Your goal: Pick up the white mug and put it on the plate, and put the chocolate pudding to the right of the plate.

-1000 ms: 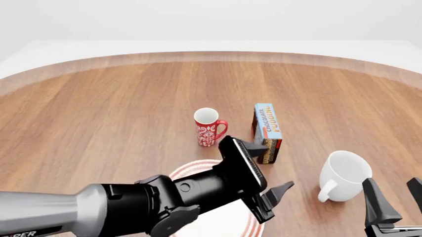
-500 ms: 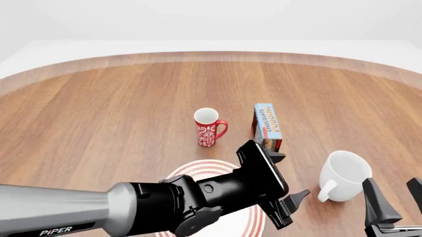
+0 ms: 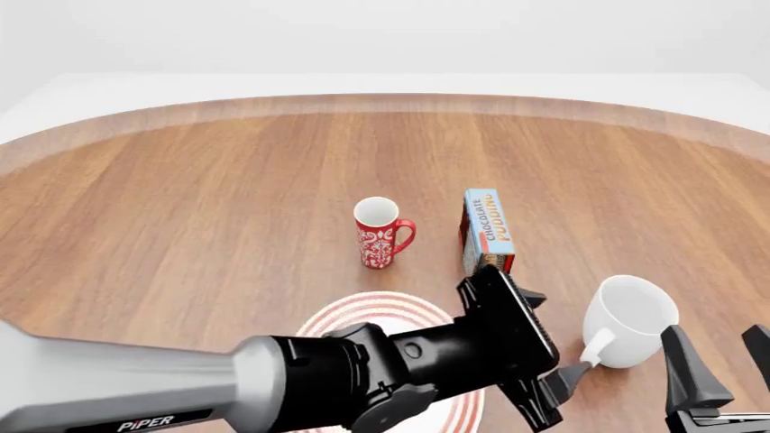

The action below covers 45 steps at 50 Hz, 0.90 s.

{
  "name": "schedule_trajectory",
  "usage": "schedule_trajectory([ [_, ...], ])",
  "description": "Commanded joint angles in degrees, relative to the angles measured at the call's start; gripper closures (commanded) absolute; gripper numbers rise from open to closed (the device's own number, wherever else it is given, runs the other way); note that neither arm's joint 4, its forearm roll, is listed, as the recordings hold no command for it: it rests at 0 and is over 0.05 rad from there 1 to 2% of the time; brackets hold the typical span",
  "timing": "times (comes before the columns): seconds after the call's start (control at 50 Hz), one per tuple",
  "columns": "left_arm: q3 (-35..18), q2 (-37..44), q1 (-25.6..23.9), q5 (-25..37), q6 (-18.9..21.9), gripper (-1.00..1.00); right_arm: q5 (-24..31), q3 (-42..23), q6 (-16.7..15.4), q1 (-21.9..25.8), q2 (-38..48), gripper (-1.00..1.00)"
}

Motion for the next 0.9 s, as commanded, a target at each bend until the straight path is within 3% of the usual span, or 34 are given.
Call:
schedule_trajectory([
  [0.02, -2.49, 1.59, -0.55, 1.71, -0.42, -1.0, 0.0, 0.0, 0.02, -0.01, 0.01, -1.0],
  [0.9, -9.51, 7.85, -0.66, 3.41, -4.67, -1.0, 0.06, 0.0, 0.11, 0.06, -0.09, -1.0],
])
